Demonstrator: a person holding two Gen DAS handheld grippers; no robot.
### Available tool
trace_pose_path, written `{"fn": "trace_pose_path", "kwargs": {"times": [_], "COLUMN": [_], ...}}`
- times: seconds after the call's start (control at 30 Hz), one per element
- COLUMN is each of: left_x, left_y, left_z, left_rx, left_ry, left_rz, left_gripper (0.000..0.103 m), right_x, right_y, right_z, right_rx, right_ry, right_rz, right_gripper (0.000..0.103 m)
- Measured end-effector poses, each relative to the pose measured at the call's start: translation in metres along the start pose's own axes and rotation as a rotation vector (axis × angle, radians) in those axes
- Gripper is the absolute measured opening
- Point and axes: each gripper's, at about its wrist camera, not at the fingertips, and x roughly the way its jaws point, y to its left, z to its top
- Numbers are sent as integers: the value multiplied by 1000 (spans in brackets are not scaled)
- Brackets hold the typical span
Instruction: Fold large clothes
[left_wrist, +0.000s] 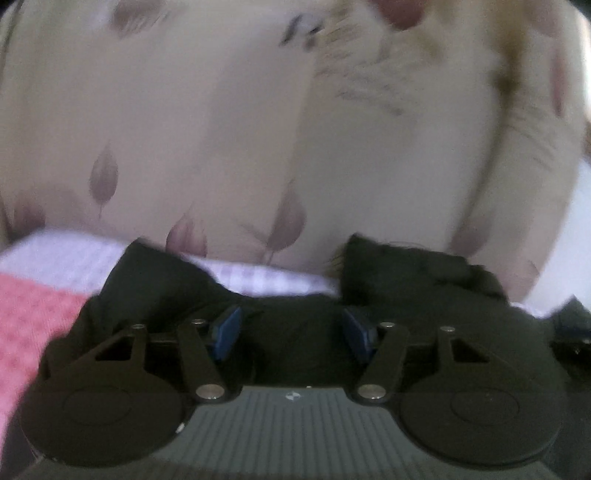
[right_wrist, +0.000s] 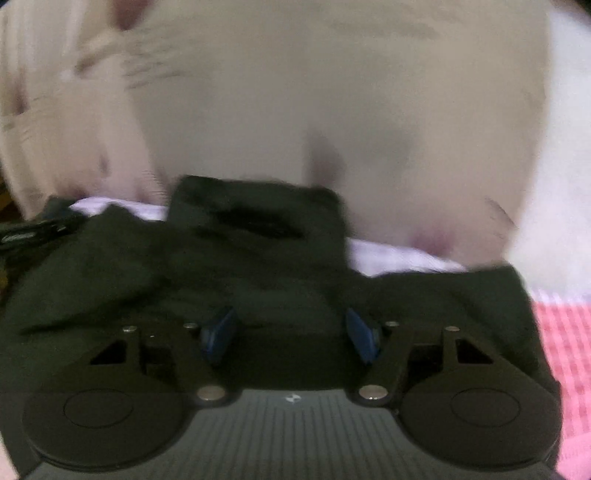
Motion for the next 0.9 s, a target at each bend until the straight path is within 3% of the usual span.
{"fn": "trace_pose_path", "kwargs": {"times": [0.17, 0.37, 0.7, 0.83, 0.9], "left_x": [15, 21, 29, 31, 32], "left_y": [13, 24, 48, 61, 69], "left_z": [-9, -13, -15, -16, -18], "left_rx": [-64, -121, -252, -332, -382], "left_ry": [-9, 25, 75, 90, 99], "left_rz": [-32, -54, -64, -45, -48], "left_gripper": [63, 62, 44, 23, 20], "right_x": [3, 2, 10, 11, 9], "right_y": [-50, -75, -89, -92, -94], "right_z": [-24, -45, -47, -47, -49], "right_rx": [165, 283, 331, 343, 354], "right_ry": [-25, -46, -18, -19, -22], "right_rz": [-3, 7, 14, 21, 27], "right_gripper": [59, 53, 52, 52, 52]}}
